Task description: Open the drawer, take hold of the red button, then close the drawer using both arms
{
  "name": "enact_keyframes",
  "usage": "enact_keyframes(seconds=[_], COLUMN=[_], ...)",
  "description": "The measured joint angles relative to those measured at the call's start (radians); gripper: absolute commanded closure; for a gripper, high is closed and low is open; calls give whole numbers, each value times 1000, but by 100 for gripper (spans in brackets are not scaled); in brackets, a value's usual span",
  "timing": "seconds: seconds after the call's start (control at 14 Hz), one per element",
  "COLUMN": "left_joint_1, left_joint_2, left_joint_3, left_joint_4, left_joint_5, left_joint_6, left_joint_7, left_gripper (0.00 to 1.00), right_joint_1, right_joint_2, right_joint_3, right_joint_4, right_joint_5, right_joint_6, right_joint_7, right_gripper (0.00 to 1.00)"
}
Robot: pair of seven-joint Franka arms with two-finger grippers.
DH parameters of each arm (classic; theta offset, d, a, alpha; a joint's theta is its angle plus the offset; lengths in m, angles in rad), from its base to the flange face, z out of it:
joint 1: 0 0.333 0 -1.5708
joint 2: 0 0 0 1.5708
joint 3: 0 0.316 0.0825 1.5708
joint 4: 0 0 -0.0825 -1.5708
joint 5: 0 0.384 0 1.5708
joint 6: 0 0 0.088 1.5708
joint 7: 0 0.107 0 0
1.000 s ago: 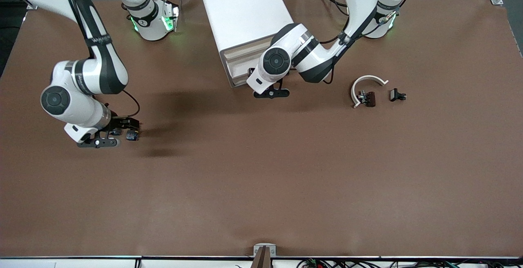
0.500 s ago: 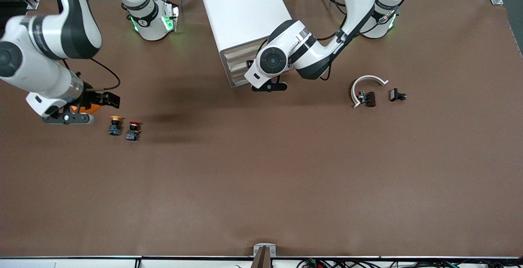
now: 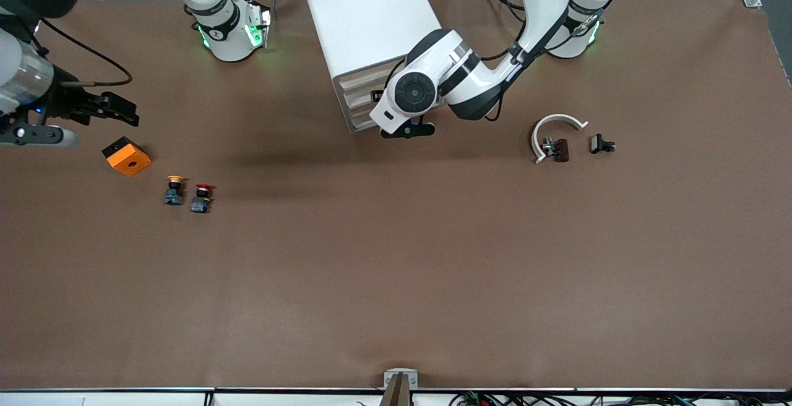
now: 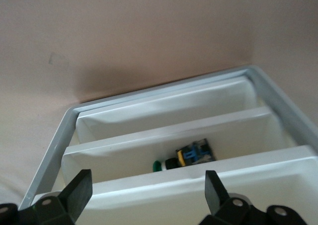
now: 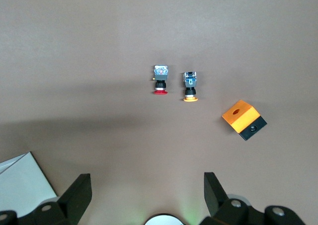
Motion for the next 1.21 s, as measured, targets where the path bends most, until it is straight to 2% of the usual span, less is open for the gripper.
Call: enact_keyframes(seconds=[0.36, 0.64, 0.93, 1.21], left_joint_1=[68, 141, 259, 372], left_joint_2=[-3, -24, -136, -219], left_joint_3=[5, 8, 8, 12], left_joint_4=[57, 71, 104, 188], left_joint_5=[12, 100, 296, 363], left_joint_6=[-3, -7, -126, -245], left_joint_7=[-33, -35, -34, -1], left_gripper=[0, 0, 0, 0], right_joint_1=[0, -1, -1, -1], right_joint_2=[1, 7, 12, 13], right_joint_3=[0, 0, 0, -1], right_joint_4=[134, 183, 186, 187], right_joint_5=[0, 0, 0, 0], right_joint_6=[-64, -73, -74, -74], right_joint_7=[1, 1, 1, 1], right_gripper=[0, 0, 0, 0])
